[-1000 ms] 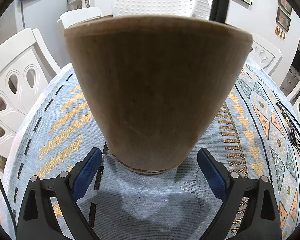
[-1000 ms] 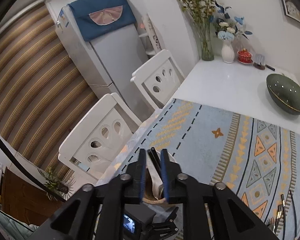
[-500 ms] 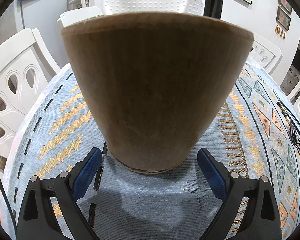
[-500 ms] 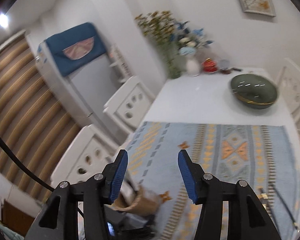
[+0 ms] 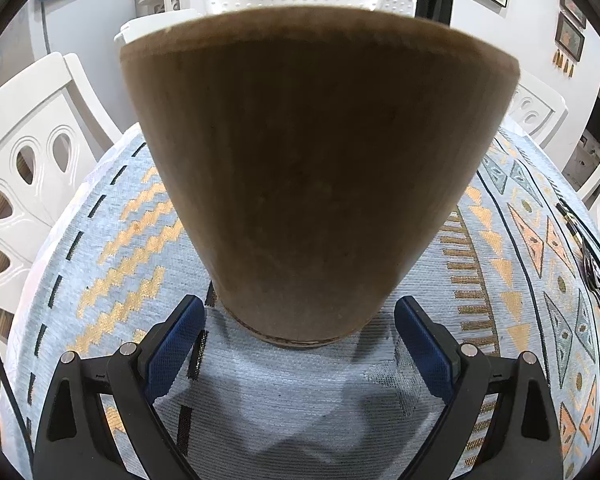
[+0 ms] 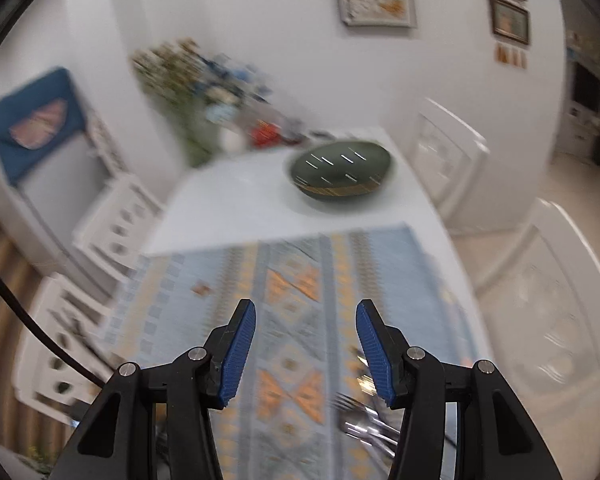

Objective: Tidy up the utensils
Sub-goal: 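Return the open right tool to the chopstick pile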

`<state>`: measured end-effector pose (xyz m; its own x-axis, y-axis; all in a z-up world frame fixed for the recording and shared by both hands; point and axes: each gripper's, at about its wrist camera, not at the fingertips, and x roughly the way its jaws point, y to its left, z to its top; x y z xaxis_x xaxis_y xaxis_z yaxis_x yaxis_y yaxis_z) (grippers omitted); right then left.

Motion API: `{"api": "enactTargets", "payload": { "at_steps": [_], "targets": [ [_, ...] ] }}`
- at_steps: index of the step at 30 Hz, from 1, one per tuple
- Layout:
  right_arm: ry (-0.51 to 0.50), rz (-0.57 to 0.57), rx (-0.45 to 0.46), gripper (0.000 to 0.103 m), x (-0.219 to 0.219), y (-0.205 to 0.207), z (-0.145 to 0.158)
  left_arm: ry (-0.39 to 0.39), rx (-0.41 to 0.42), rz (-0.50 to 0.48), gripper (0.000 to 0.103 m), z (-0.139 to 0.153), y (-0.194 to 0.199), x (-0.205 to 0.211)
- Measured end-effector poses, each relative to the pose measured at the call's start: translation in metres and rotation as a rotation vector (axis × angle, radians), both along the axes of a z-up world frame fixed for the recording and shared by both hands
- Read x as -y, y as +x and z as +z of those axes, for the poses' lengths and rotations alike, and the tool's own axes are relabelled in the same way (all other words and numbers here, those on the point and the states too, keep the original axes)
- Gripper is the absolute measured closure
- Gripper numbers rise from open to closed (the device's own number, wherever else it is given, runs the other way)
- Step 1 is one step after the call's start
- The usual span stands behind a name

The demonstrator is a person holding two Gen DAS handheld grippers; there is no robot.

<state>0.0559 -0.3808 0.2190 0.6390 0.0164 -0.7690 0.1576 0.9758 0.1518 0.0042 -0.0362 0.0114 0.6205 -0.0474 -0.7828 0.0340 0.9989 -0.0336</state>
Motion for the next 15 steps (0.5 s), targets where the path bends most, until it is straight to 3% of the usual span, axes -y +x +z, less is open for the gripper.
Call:
{"api": "enactTargets", "payload": {
  "at_steps": [4,7,10,12,15],
  "targets": [
    [-0.097,-0.044,-0.183,0.052,0.023,0.009,-0.043,0.002,-0.009,-0.003,0.007,-0.002,0.003,-0.002],
    [-0.154,-0.016,-0.330,0.052,0.044,0.022,-0.084,0.004,-0.016,-0.004,0.007,-0.003,0.005,-0.003],
    [-0.160,0.027,-0.425,0.056,0.063,0.035,-0.121,0.001,-0.013,-0.002,0.007,-0.002,0.004,-0.004],
    [-0.162,0.038,-0.508,0.066,0.074,0.047,-0.147,0.000,-0.013,0.000,0.007,0.000,0.007,-0.003],
    [-0.168,0.055,-0.583,0.067,0.086,0.058,-0.176,0.004,-0.016,0.000,0.007,-0.001,0.010,-0.005]
  ]
}}
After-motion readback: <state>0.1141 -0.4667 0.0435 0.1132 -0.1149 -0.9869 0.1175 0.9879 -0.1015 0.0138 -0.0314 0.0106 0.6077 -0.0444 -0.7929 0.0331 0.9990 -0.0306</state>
